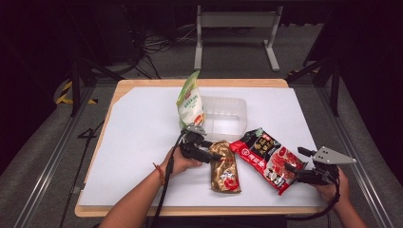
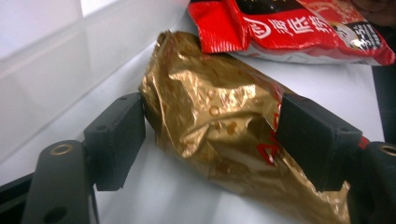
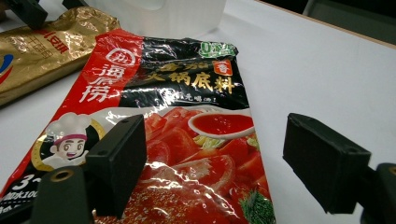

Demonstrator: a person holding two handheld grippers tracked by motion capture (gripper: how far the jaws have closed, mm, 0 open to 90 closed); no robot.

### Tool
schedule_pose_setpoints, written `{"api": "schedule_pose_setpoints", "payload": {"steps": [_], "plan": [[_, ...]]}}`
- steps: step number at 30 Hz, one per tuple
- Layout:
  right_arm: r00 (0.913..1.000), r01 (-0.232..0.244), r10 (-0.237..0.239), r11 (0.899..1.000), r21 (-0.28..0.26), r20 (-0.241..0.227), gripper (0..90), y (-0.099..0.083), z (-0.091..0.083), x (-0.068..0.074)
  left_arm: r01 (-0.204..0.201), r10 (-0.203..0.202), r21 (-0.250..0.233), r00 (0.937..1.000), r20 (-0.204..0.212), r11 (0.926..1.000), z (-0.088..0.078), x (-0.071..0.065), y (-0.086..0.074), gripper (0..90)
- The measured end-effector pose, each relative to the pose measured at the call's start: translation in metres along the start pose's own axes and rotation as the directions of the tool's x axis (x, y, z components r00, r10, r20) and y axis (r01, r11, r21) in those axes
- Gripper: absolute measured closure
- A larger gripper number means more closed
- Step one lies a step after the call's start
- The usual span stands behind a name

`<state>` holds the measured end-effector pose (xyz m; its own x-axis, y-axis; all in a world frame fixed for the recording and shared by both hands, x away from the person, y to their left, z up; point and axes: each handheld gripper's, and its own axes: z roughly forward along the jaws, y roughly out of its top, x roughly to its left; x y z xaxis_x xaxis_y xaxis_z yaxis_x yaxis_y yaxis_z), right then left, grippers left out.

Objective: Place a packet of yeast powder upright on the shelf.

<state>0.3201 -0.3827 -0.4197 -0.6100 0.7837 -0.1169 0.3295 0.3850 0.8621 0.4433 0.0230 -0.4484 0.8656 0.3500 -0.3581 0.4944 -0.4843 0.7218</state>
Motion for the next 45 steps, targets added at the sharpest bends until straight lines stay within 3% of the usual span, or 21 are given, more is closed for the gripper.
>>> {"api": "schedule_pose_setpoints", "payload": {"steps": [4, 7, 9, 10, 11, 12, 21, 26, 30, 32, 37, 38, 43, 45], "plan": [[1.0000, -0.001, 0.001, 1.000, 0.002, -0.001, 21.9, 0.000, 0.000, 0.000, 0.008, -0.008, -0.011, 0.9999, -0.013, 0.9999, 0.004, -0.002, 0.002, 36.7], [1.0000, -0.001, 0.001, 1.000, 0.003, -0.001, 21.9, 0.000, 0.000, -0.001, 0.007, -0.008, -0.025, 0.9983, -0.058, 0.9997, 0.003, -0.005, 0.002, 47.1], [1.0000, -0.001, 0.001, 1.000, 0.003, -0.002, 21.9, 0.000, 0.000, 0.000, 0.011, -0.014, -0.042, 0.9971, -0.075, 0.9991, 0.000, -0.005, 0.001, 62.8], [1.0000, 0.000, 0.000, 1.000, 0.004, -0.002, 21.9, 0.000, 0.000, 0.000, 0.010, -0.014, -0.053, 0.9961, -0.087, 0.9985, -0.002, -0.004, 0.001, 62.8], [1.0000, 0.003, -0.003, 1.000, 0.006, -0.003, 21.9, 0.000, 0.001, 0.000, 0.009, -0.015, -0.061, 0.9948, -0.101, 0.9981, -0.004, -0.004, 0.000, 75.5], [1.0000, 0.004, -0.004, 1.000, 0.007, -0.003, 21.9, 0.000, 0.001, 0.000, 0.002, -0.011, -0.071, 0.9914, -0.131, 0.9975, -0.006, -0.004, -0.002, 81.9], [1.0000, -0.004, 0.004, 1.000, 0.001, 0.001, 21.9, 0.000, 0.000, -0.001, -0.058, 0.040, -0.094, 0.9818, -0.186, 0.9939, -0.019, -0.018, -0.004, 85.9], [1.0000, -0.008, 0.008, 1.000, -0.006, 0.003, 21.8, 0.002, 0.000, -0.002, -0.072, 0.042, -0.157, 0.9815, -0.187, 0.9850, -0.041, -0.025, -0.006, 86.4], [0.9999, -0.010, 0.010, 1.000, -0.010, 0.004, 21.8, 0.004, 0.001, -0.003, -0.070, 0.031, -0.222, 0.9843, -0.174, 0.9724, -0.059, -0.033, -0.007, 87.0], [0.9999, -0.012, 0.012, 1.000, -0.014, 0.003, 21.9, 0.005, 0.002, -0.004, -0.079, 0.036, -0.232, 0.9821, -0.185, 0.9696, -0.063, -0.034, -0.007, 87.2], [1.0000, -0.005, 0.005, 1.000, -0.019, -0.002, 21.8, 0.008, 0.005, -0.004, -0.077, 0.018, -0.309, 0.9819, -0.189, 0.9480, -0.082, -0.040, -0.007, 87.5], [1.0000, -0.005, 0.005, 1.000, -0.019, -0.002, 21.8, 0.008, 0.005, -0.004, -0.077, 0.018, -0.309, 0.9819, -0.189, 0.9480, -0.082, -0.040, -0.007, 87.6], [1.0000, -0.004, 0.004, 1.000, -0.019, -0.006, 21.7, 0.008, 0.005, -0.004, -0.068, 0.001, -0.391, 0.9854, -0.170, 0.9178, -0.098, -0.049, -0.005, 87.7], [1.0000, -0.003, 0.003, 1.000, -0.018, -0.008, 21.7, 0.007, 0.004, -0.003, -0.075, 0.005, -0.409, 0.9854, -0.170, 0.9094, -0.102, -0.053, -0.004, 87.7]]}}
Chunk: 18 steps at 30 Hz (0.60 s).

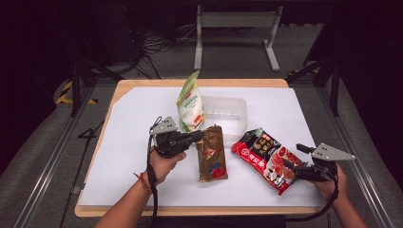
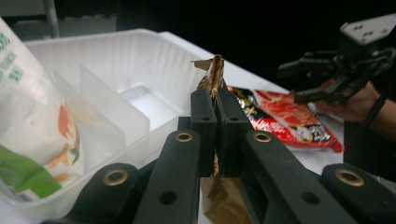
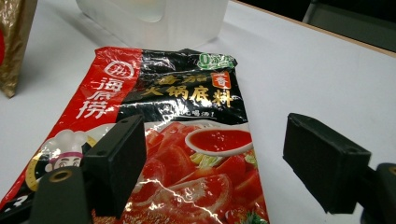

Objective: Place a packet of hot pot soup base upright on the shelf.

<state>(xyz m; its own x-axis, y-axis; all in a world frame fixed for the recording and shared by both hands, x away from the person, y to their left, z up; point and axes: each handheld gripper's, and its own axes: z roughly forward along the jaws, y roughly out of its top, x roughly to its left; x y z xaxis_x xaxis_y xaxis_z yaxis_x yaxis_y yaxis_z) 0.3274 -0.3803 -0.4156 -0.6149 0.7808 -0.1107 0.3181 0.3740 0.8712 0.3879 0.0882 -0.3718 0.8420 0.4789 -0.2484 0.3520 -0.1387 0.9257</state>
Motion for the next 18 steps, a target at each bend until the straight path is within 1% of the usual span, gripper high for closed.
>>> {"api": "schedule_pose_setpoints", "payload": {"steps": [1, 2, 3, 5, 8, 9, 10, 12, 13, 16, 17, 18], "plan": [[1.0000, 0.002, -0.002, 1.000, 0.002, 0.002, 21.7, -0.001, 0.000, 0.000, 0.005, -0.005, -0.014, 0.9999, 0.012, 0.9999, -0.001, -0.002, 0.002, 87.7], [1.0000, 0.006, -0.006, 1.000, 0.003, 0.007, 21.8, -0.001, -0.001, 0.000, 0.005, -0.005, -0.014, 0.9999, 0.012, 0.9999, -0.001, -0.002, 0.002, 87.7], [1.0000, 0.002, -0.002, 1.000, -0.003, 0.007, 21.8, -0.001, -0.002, 0.000, -0.001, 0.002, -0.031, 0.9998, 0.018, 0.9995, -0.004, -0.005, 0.004, 87.7], [1.0000, -0.003, 0.003, 1.000, -0.007, 0.007, 21.9, 0.000, -0.002, -0.001, -0.001, 0.002, -0.037, 0.9997, 0.024, 0.9993, -0.005, -0.007, 0.005, 87.8], [1.0000, 0.000, 0.000, 1.000, -0.003, 0.002, 21.8, 0.000, -0.001, -0.001, -0.013, 0.015, -0.055, 0.9993, 0.033, 0.9984, -0.007, -0.012, 0.008, 87.8], [1.0000, 0.000, 0.000, 1.000, -0.003, 0.002, 21.8, 0.000, -0.001, -0.001, -0.013, 0.015, -0.055, 0.9993, 0.033, 0.9984, -0.007, -0.012, 0.008, 87.8], [1.0000, 0.007, -0.007, 1.000, 0.005, 0.001, 21.8, -0.002, -0.001, 0.000, -0.020, 0.022, -0.065, 0.9994, 0.028, 0.9977, -0.007, -0.014, 0.009, 87.8], [1.0000, 0.008, -0.008, 1.000, 0.002, 0.004, 21.8, -0.002, -0.002, 0.000, -0.023, 0.025, -0.069, 0.9994, 0.023, 0.9973, -0.008, -0.016, 0.011, 87.8], [1.0000, 0.005, -0.005, 1.000, -0.002, 0.001, 21.9, -0.002, -0.003, 0.000, -0.023, 0.025, -0.069, 0.9994, 0.023, 0.9973, -0.008, -0.016, 0.011, 87.8], [1.0000, 0.008, -0.008, 1.000, -0.005, 0.002, 21.8, -0.002, -0.004, 0.001, -0.026, 0.027, -0.089, 0.9996, 0.012, 0.9957, -0.011, -0.018, 0.014, 87.8], [1.0000, 0.008, -0.008, 1.000, -0.005, 0.002, 21.8, -0.002, -0.004, 0.001, -0.026, 0.027, -0.089, 0.9996, 0.012, 0.9957, -0.011, -0.018, 0.014, 87.8], [1.0000, 0.008, -0.008, 1.000, -0.006, 0.003, 21.8, -0.002, -0.004, 0.000, -0.020, 0.022, -0.100, 0.9996, 0.015, 0.9948, -0.012, -0.018, 0.015, 87.8]]}}
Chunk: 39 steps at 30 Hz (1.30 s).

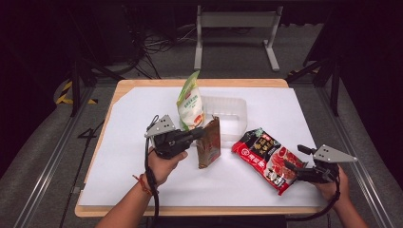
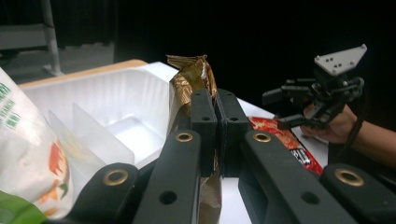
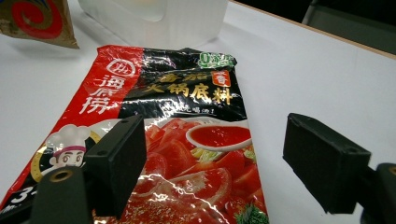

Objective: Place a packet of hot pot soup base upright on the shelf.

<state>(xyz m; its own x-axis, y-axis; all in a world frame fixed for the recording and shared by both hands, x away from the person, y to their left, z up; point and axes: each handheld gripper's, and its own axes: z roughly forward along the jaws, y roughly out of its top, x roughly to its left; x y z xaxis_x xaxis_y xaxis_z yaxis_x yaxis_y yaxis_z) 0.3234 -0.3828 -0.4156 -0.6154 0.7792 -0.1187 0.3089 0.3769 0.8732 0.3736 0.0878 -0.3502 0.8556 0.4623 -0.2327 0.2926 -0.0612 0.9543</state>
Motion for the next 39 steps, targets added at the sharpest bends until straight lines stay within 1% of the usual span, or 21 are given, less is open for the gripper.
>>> {"api": "schedule_pose_setpoints", "payload": {"steps": [8, 10, 13, 14, 15, 17, 19, 20, 22, 24, 25, 28, 29, 30, 31, 32, 34, 36, 37, 38, 39], "plan": [[1.0000, 0.000, 0.000, 1.000, 0.001, 0.003, 21.9, 0.000, 0.000, 0.000, -0.006, 0.004, -0.063, 0.9996, -0.027, 0.9980, -0.006, 0.000, 0.013, 87.8], [1.0000, -0.003, 0.003, 1.000, 0.003, 0.004, 21.9, 0.000, 0.000, 0.000, -0.007, 0.003, -0.093, 0.9989, -0.047, 0.9957, -0.009, 0.000, 0.021, 87.8], [1.0000, -0.005, 0.005, 1.000, 0.004, 0.005, 21.8, 0.000, 0.000, 0.000, -0.029, 0.019, -0.121, 0.9963, -0.083, 0.9923, -0.012, 0.001, 0.032, 87.8], [1.0000, -0.004, 0.004, 1.000, 0.005, 0.005, 21.8, 0.000, 0.000, 0.000, -0.029, 0.019, -0.121, 0.9963, -0.083, 0.9923, -0.012, 0.001, 0.032, 87.8], [1.0000, -0.004, 0.004, 1.000, 0.007, 0.005, 21.8, 0.000, 0.001, 0.000, -0.050, 0.036, -0.128, 0.9928, -0.114, 0.9905, -0.012, 0.003, 0.040, 87.8], [1.0000, -0.004, 0.004, 1.000, 0.008, 0.004, 21.8, 0.000, 0.001, 0.000, -0.050, 0.034, -0.130, 0.9919, -0.122, 0.9902, -0.012, 0.005, 0.043, 87.8], [1.0000, -0.002, 0.002, 1.000, 0.009, 0.004, 21.8, -0.001, 0.001, 0.000, -0.050, 0.030, -0.132, 0.9882, -0.150, 0.9900, -0.009, 0.009, 0.049, 87.8], [1.0000, -0.005, 0.005, 1.000, 0.009, 0.005, 21.8, -0.001, 0.001, 0.000, -0.059, 0.036, -0.125, 0.9832, -0.179, 0.9904, -0.004, 0.011, 0.053, 87.8], [1.0000, -0.006, 0.006, 1.000, 0.011, 0.006, 21.8, -0.001, 0.001, 0.000, -0.073, 0.048, -0.113, 0.9761, -0.212, 0.9908, 0.003, 0.013, 0.057, 87.8], [1.0000, -0.005, 0.005, 1.000, 0.012, 0.006, 21.8, -0.001, 0.001, 0.000, -0.072, 0.046, -0.105, 0.9716, -0.232, 0.9919, 0.010, 0.016, 0.060, 87.8], [1.0000, -0.004, 0.004, 1.000, 0.013, 0.006, 21.8, -0.001, 0.001, 0.000, -0.072, 0.046, -0.105, 0.9716, -0.232, 0.9919, 0.010, 0.016, 0.060, 87.7], [1.0000, -0.004, 0.004, 1.000, 0.013, 0.007, 21.8, -0.002, 0.001, 0.000, -0.099, 0.072, -0.076, 0.9540, -0.291, 0.9922, 0.023, 0.019, 0.063, 87.7], [1.0000, -0.005, 0.005, 1.000, 0.013, 0.006, 21.8, -0.002, 0.001, 0.000, -0.095, 0.069, -0.074, 0.9528, -0.296, 0.9927, 0.027, 0.021, 0.064, 87.7], [1.0000, -0.005, 0.005, 1.000, 0.012, 0.006, 21.8, -0.002, 0.001, 0.000, -0.091, 0.066, -0.067, 0.9477, -0.312, 0.9936, 0.032, 0.025, 0.066, 87.7], [1.0000, -0.005, 0.005, 1.000, 0.012, 0.006, 21.8, -0.002, 0.000, 0.000, -0.104, 0.076, -0.064, 0.9387, -0.336, 0.9926, 0.035, 0.028, 0.067, 87.7], [1.0000, -0.005, 0.005, 1.000, 0.012, 0.006, 21.8, -0.002, 0.000, 0.000, -0.104, 0.076, -0.064, 0.9387, -0.336, 0.9926, 0.035, 0.028, 0.067, 87.7], [1.0000, -0.004, 0.004, 1.000, 0.014, 0.005, 21.8, -0.002, 0.000, 0.000, -0.081, 0.050, -0.075, 0.9373, -0.345, 0.9939, 0.038, 0.033, 0.069, 87.7], [1.0000, -0.001, 0.001, 1.000, 0.015, 0.005, 21.8, -0.002, 0.000, 0.000, -0.089, 0.057, -0.070, 0.9249, -0.376, 0.9936, 0.041, 0.037, 0.070, 87.7], [1.0000, -0.001, 0.001, 1.000, 0.016, 0.005, 21.8, -0.002, 0.000, 0.000, -0.076, 0.044, -0.073, 0.9269, -0.373, 0.9944, 0.043, 0.039, 0.071, 87.7], [1.0000, -0.003, 0.003, 1.000, 0.015, 0.004, 21.9, -0.003, 0.000, -0.001, -0.075, 0.044, -0.068, 0.9225, -0.383, 0.9948, 0.044, 0.040, 0.070, 87.7], [1.0000, -0.003, 0.003, 1.000, 0.015, 0.004, 21.9, -0.003, 0.000, -0.001, -0.075, 0.044, -0.068, 0.9225, -0.383, 0.9948, 0.044, 0.040, 0.070, 87.7]]}}
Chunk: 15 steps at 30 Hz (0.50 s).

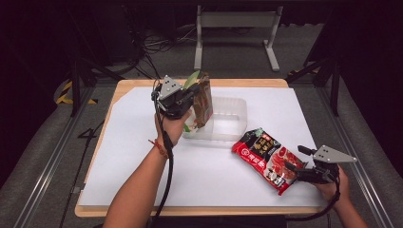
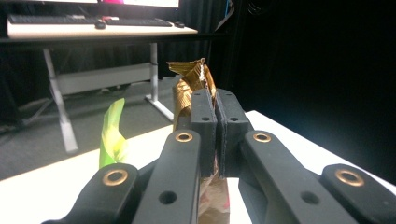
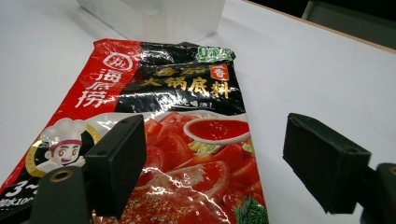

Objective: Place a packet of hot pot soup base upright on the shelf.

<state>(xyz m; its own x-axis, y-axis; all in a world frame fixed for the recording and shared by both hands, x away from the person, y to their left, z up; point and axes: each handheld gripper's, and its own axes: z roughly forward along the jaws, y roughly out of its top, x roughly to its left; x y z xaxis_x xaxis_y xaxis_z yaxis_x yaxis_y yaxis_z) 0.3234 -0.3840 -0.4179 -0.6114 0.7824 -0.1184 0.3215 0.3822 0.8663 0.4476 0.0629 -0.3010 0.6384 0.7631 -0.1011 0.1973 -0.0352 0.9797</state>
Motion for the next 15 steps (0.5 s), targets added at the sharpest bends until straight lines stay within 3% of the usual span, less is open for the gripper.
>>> {"api": "schedule_pose_setpoints", "payload": {"steps": [6, 8, 10, 12, 15], "plan": [[1.0000, 0.003, -0.003, 1.000, 0.002, -0.001, 21.8, 0.000, 0.000, 0.000, 0.039, -0.039, 0.013, 0.9992, 0.000, 0.9991, 0.012, 0.004, -0.007, 87.6], [1.0000, 0.003, -0.003, 1.000, 0.002, 0.000, 21.8, 0.000, 0.000, 0.000, 0.004, -0.003, 0.030, 0.9995, -0.031, 0.9995, 0.018, 0.002, -0.007, 87.6], [1.0000, -0.001, 0.001, 1.000, 0.001, 0.001, 21.8, 0.000, 0.000, 0.000, 0.029, -0.028, 0.030, 0.9992, -0.028, 0.9991, 0.022, 0.005, -0.009, 87.5], [1.0000, -0.001, 0.001, 1.000, 0.002, 0.001, 21.8, 0.000, 0.000, 0.000, 0.028, -0.027, 0.033, 0.9988, -0.042, 0.9991, 0.026, 0.006, -0.011, 87.5], [1.0000, 0.000, 0.000, 1.000, 0.002, 0.000, 21.8, 0.000, 0.000, 0.000, 0.039, -0.037, 0.048, 0.9988, -0.030, 0.9981, 0.032, 0.006, -0.015, 87.5]]}}
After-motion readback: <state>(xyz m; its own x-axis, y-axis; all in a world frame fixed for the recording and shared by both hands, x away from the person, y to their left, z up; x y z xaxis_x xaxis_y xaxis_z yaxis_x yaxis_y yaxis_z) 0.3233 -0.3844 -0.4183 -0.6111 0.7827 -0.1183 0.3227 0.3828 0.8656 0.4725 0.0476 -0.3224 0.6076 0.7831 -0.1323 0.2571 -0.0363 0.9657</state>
